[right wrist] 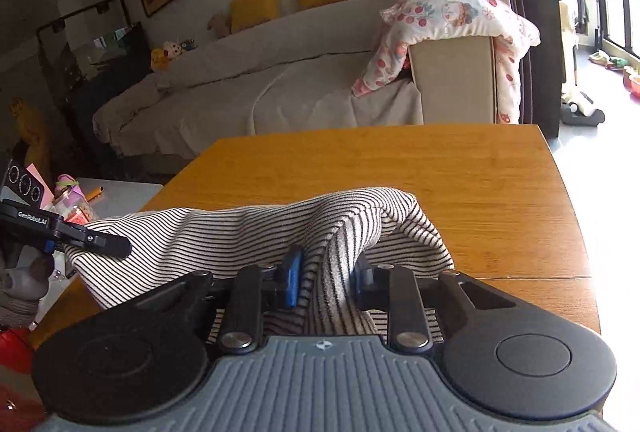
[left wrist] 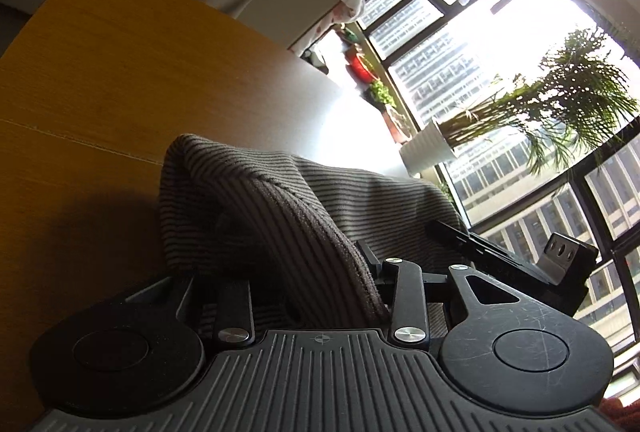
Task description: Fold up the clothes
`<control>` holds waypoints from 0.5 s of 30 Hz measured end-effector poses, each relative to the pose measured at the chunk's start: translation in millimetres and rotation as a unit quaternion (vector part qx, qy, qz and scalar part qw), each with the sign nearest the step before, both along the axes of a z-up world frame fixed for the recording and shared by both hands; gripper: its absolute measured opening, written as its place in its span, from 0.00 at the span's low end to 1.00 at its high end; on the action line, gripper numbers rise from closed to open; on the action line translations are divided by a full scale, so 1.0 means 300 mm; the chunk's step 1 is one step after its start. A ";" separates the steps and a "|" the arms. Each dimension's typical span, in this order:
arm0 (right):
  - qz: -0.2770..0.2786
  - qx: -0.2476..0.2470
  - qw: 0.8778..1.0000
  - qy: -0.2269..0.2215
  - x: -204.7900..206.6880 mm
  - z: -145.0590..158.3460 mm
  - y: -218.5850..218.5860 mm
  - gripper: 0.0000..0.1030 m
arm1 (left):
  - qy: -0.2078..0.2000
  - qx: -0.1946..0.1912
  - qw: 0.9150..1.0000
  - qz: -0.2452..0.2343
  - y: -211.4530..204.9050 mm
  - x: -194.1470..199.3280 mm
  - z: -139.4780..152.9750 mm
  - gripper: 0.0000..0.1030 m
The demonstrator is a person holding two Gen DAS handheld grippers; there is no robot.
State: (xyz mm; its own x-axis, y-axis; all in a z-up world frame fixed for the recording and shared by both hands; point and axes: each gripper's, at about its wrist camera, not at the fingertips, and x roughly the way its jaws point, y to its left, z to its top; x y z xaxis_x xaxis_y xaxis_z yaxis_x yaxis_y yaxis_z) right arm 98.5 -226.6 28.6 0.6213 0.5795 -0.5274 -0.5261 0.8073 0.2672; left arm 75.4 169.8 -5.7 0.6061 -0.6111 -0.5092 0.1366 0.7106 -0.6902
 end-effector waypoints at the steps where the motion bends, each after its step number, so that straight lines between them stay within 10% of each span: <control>1: 0.009 0.006 1.000 -0.011 -0.041 0.041 -0.013 0.23 | -0.013 0.001 1.000 -0.007 -0.001 -0.022 0.028 0.35; 6: 0.017 0.008 0.999 -0.027 -0.150 0.089 -0.056 0.23 | -0.041 0.019 0.999 -0.029 -0.018 -0.122 0.077 0.36; 11: -0.006 -0.041 0.999 0.023 -0.119 -0.079 -0.036 0.25 | 0.005 0.085 0.996 -0.034 -0.058 -0.167 -0.053 0.36; 15: -0.014 -0.084 0.996 0.002 -0.121 -0.119 -0.024 0.42 | -0.011 0.134 0.991 -0.029 -0.055 -0.187 -0.030 0.46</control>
